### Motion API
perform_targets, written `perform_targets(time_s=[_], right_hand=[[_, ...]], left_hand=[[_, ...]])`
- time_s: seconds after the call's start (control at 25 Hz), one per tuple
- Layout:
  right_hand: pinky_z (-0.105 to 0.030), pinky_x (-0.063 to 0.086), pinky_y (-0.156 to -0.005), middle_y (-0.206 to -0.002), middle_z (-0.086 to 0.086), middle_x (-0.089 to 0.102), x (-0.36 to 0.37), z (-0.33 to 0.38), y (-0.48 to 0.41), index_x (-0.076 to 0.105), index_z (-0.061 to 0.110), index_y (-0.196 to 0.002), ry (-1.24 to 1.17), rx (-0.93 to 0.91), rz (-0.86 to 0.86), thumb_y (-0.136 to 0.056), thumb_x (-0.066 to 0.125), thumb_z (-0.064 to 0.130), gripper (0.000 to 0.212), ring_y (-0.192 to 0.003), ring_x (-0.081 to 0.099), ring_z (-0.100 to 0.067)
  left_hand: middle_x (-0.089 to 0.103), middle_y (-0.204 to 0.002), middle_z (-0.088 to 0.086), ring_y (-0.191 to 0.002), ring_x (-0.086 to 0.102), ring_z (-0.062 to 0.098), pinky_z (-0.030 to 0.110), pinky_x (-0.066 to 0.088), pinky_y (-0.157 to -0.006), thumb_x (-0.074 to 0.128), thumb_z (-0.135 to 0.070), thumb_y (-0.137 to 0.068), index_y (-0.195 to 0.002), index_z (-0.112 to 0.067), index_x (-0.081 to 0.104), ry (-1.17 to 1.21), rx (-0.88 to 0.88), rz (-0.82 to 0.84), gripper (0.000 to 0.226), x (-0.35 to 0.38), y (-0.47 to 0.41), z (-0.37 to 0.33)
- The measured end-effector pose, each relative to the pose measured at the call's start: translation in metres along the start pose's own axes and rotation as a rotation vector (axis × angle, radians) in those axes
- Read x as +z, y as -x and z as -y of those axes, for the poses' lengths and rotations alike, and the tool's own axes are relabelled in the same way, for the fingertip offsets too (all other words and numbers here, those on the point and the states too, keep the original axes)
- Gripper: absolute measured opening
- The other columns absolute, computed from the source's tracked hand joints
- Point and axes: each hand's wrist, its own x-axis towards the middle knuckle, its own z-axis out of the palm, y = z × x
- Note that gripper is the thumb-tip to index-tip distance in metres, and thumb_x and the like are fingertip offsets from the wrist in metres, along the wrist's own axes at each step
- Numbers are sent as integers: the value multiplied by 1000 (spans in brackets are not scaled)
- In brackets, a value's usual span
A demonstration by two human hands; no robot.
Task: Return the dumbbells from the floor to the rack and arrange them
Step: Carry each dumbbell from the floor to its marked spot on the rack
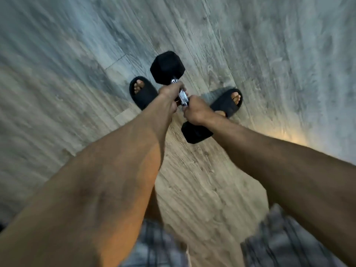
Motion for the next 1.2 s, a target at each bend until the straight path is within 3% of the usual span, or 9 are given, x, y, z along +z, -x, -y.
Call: perform_targets(time_s=[0.2, 0.32, 0.4, 0.52, 0.76, 0.92, 1.2], right_hand=[[-34, 47, -76, -105, -9, 60, -14, 72, 145, 44, 12, -126, 327, -165, 46, -93, 49, 25, 36, -97, 61, -29], [-35, 46, -77, -114, -13, 63, -17, 124, 221, 43, 15, -130, 553, -287, 89, -95, 49, 26, 38, -102, 62, -33], [-34, 42, -74, -117, -16, 63, -12, 158, 257, 42, 16, -133, 693, -350, 121, -96, 49, 26, 39, -103, 61, -35], [-34, 41, -71, -117, -19, 63, 6, 216, 302, 43, 11, -130, 897, -453, 176, -96, 50, 24, 37, -100, 61, -36], [-37, 42, -75, -117, -22, 62, 81, 307, 340, 47, 7, -120, 1235, -611, 270, -94, 50, 25, 31, -105, 61, -38], [-36, 43, -75, -117, -23, 62, 149, 372, 363, 46, 5, -123, 1384, -744, 315, -94, 51, 23, 34, -104, 61, -39], [-41, 49, -76, -113, -20, 63, 274, 490, 372, 47, 5, -117, 1607, -925, 418, -89, 56, 23, 35, -101, 61, -39]], left_hand=[[55, -55, 6, -38, 57, 12, 16, 45, -38, 52, 4, -82, -64, -9, 51, 185, 39, 0, 22, -76, 139, 5], [56, -45, 0, -51, 57, 13, 23, 48, -51, 51, 0, -89, -65, -12, 51, 413, 55, 40, 28, -129, 221, 13], [55, -38, -4, -44, 56, 10, 25, 46, -58, 50, -6, -95, -65, -14, 50, 575, 65, 60, 31, -161, 265, 21], [55, -38, -5, -36, 56, 7, 24, 48, -52, 50, -13, -98, -68, -15, 50, 805, 74, 51, 30, -216, 311, 31], [54, -35, 0, -34, 56, 13, 31, 44, -60, 51, -13, -98, -65, -10, 49, 1245, 123, 36, 34, -322, 349, 55], [56, -37, -3, -58, 55, 16, 29, 47, -54, 54, -15, -97, -70, -12, 51, 1364, 187, -34, 28, -406, 374, 68], [56, -36, -2, -57, 58, 17, 30, 48, -60, 53, -11, -97, -73, -12, 52, 1648, 267, -111, 25, -553, 386, 77]])
